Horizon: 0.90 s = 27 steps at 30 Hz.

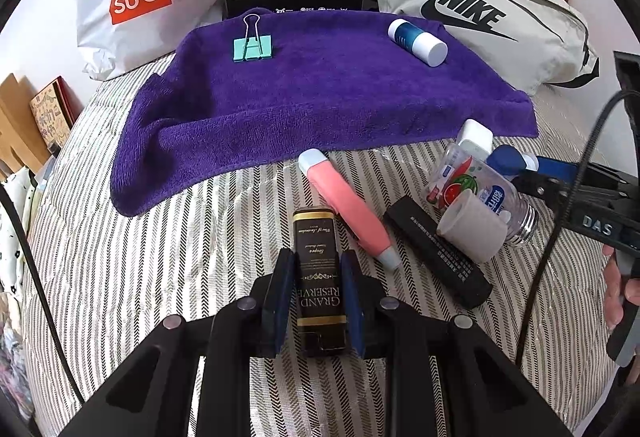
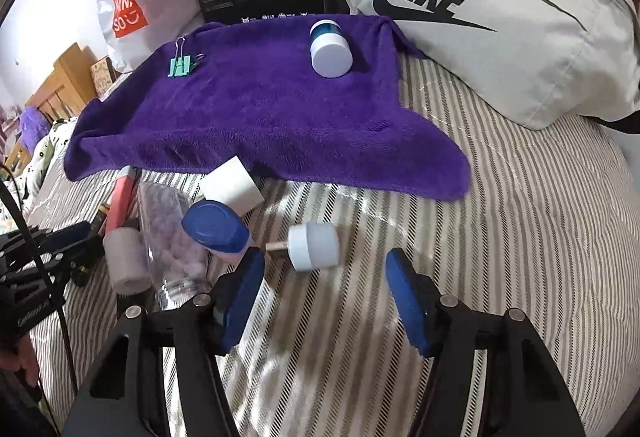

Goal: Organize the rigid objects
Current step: 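Close right gripper on the small white plug while left gripper holds the box, then carry box with left tool onto the towel while right tool places the white plug there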

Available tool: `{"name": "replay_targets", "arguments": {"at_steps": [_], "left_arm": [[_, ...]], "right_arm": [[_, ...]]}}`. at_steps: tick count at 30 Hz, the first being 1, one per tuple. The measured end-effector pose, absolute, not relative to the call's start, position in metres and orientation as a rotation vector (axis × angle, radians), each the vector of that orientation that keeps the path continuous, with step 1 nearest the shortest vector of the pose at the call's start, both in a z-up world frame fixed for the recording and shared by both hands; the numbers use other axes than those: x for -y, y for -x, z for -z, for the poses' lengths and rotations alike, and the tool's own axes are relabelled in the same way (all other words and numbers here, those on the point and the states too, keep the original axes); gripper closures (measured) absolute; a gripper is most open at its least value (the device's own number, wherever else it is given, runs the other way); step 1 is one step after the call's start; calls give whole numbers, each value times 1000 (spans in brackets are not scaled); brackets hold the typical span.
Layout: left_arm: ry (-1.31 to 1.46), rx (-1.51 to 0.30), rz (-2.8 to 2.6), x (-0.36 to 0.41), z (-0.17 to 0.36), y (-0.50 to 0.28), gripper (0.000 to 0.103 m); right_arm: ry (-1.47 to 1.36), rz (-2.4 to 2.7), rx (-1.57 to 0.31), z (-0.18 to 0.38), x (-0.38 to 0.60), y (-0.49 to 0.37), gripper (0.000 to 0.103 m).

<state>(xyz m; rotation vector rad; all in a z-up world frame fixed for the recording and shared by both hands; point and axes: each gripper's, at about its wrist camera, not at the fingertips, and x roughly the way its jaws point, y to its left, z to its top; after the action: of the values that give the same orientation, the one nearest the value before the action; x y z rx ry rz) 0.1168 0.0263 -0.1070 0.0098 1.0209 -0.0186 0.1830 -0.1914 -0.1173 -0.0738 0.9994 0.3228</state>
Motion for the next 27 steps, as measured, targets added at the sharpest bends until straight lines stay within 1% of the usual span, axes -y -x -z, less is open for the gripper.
{"name": "replay_targets", "arguments": {"at_steps": [1, 2, 4, 5, 13, 19, 26, 27], "left_arm": [[-8, -1021, 19, -27, 107, -117, 79], [-6, -1020, 20, -27, 107, -117, 79], [-3, -1018, 20, -27, 107, -117, 79], [-3, -1017, 21, -27, 107, -117, 79], [29, -1013, 17, -37, 106, -113, 79], [39, -1008, 30, -45, 105, -108, 79], [-39, -994, 1, -32, 105, -109, 79], [-43, -999, 3, -32, 105, -110, 80]], "right_arm": [[77, -319, -992, 117, 189, -184, 49], [77, -316, -991, 117, 186, -185, 51], [96, -297, -980, 117, 184, -185, 64], [108, -289, -974, 117, 183, -185, 67], [88, -282, -976, 105, 206, -173, 67], [127, -271, -1000, 114, 207, -169, 66], [133, -265, -991, 115, 207, -167, 66], [135, -264, -989, 115, 207, -167, 66]]}}
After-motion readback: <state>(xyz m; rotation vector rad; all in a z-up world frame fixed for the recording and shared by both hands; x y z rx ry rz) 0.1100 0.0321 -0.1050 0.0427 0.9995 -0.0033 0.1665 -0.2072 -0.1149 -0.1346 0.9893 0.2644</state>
